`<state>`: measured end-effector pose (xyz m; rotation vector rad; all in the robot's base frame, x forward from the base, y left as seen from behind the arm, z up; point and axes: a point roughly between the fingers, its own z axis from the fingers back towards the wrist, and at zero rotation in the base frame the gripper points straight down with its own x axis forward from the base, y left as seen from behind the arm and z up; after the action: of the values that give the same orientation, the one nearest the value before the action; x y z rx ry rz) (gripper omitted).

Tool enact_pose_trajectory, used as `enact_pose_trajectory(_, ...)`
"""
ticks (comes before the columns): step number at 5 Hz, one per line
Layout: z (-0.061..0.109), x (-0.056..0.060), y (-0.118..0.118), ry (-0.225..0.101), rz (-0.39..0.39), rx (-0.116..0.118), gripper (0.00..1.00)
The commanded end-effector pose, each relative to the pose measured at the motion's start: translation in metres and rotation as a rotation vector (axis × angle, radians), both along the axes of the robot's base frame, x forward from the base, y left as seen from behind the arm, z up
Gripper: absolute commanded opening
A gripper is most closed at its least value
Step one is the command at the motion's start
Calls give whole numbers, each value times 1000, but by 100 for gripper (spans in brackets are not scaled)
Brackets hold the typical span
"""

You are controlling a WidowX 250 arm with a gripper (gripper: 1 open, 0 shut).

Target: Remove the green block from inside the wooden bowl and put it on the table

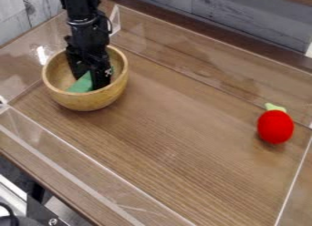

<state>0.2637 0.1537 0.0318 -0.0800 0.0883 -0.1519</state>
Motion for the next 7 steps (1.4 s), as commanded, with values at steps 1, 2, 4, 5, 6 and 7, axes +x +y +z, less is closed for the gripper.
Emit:
enact_pose_trajectory(1, 17, 7, 5, -54, 17, 25, 0)
enact_pose_trajectory(2, 25, 6, 2, -66, 39, 18, 0)
enact_pose_trajectory(4, 51, 7, -2, -103, 96, 4, 0)
enact_pose_trajectory(5, 62, 7, -4, -109, 122, -3, 0)
enact_pose_trajectory(6, 74, 8, -10, -122, 150, -19, 0)
enact_pose_trajectory(7, 92, 11, -21, -126, 167, -38, 0)
